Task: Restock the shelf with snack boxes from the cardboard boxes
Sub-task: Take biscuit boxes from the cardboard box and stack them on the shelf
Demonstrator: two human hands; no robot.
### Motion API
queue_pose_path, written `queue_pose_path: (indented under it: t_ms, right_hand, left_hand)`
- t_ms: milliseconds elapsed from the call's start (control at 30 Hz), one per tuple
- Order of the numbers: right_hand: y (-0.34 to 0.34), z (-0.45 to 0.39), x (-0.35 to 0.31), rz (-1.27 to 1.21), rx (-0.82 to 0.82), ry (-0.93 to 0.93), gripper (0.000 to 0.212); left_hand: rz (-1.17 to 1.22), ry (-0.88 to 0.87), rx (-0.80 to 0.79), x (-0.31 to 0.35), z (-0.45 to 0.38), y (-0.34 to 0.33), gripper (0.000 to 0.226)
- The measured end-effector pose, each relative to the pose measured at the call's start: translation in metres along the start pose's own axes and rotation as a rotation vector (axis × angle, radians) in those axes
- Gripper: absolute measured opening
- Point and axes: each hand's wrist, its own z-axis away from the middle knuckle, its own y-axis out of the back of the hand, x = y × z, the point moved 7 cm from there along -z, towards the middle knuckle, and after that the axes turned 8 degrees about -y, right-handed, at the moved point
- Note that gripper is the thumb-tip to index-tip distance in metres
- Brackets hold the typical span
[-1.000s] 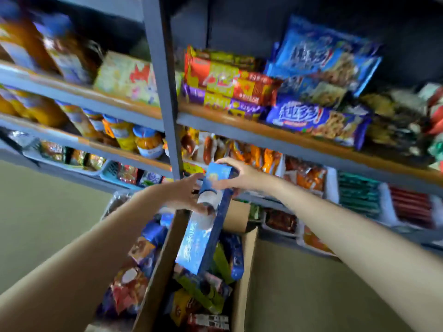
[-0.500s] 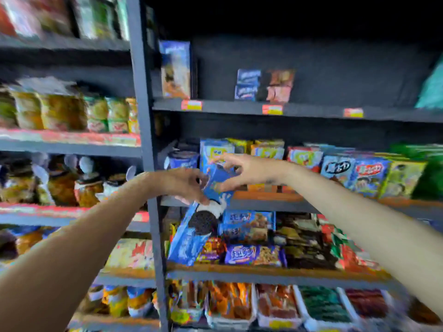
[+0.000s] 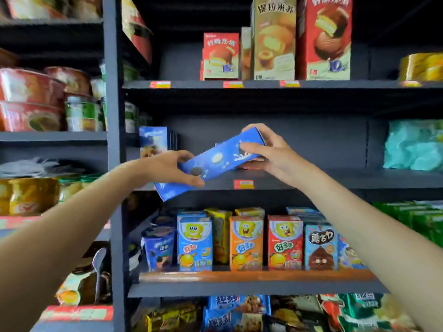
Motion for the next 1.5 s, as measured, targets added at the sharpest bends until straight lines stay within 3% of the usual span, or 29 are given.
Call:
queue_pose_path:
  t_ms: [67,133,200,300,400,567,667,800,967,1100,1200,1300,1400,1500]
  right_hand:
    - [0.020,-0.018,-0.003,-0.048,-0.011,0.056,0.024]
    - [0.036,-0.040,-0.001,-0.089,0.004,0.059,0.024]
    - [0.051,-0.063,0.010,-0.114,0.032,-0.015,0.026]
    - [0.068,-0.088,0.028,-0.031,0.025,-0.134,0.035]
    - [0.090,-0.101,0.038,-0.019,0.022,-0.167,0.023]
    - [0.128,-0.117,0.059,-0.118,0.058,-0.265,0.018]
    - [0.134,-0.121,0.070,-0.145,0.015,-0.356,0.021]
    - [0.135,-0.129,0.070,-0.235,-0.045,-0.315,0.027]
    - [0.134,-0.140,0.071,-0.073,-0.004,-0.305,0.057]
    - [0.153,-0.149,0.084,0.125,0.194,-0.393,0.066]
    - [0.162,-0.157,0.095,0.271,0.295,-0.447,0.065]
    - [0.163,-0.169,0.097,0.299,0.285,-0.417,0.062]
    - [0.168,-0.184,0.091,0.201,0.310,-0.295,0.048]
    - [0.180,-0.200,0.086,0.262,0.492,-0.205,0.035]
  left_hand:
    - [0.004,-0.015,0.089,-0.001,-0.019,0.020,0.075]
    - [-0.259,-0.057,0.272,0.010,-0.041,0.042,0.066]
    - [-0.573,-0.079,0.419,0.024,-0.061,0.051,0.074]
    - [-0.701,-0.065,0.514,0.028,-0.086,0.042,0.073]
    - [-0.534,0.023,0.525,0.006,-0.110,0.036,0.077]
    - [0.338,-0.035,0.452,-0.017,-0.129,0.020,0.056]
    - [0.457,0.032,0.448,-0.028,-0.137,0.014,0.043]
    - [0.720,0.269,0.352,-0.043,-0.144,0.004,0.035]
    - [0.769,0.465,0.180,-0.061,-0.152,-0.010,0.041]
    - [0.883,0.411,0.233,-0.062,-0.158,-0.010,0.052]
    - [0.843,0.356,0.289,-0.064,-0.168,-0.018,0.033]
    - [0.755,0.335,0.441,-0.074,-0.186,-0.020,0.015]
    - [0.752,0.300,0.642,-0.088,-0.211,-0.011,0.020]
    - [0.641,0.281,0.745,-0.102,-0.241,-0.004,0.018]
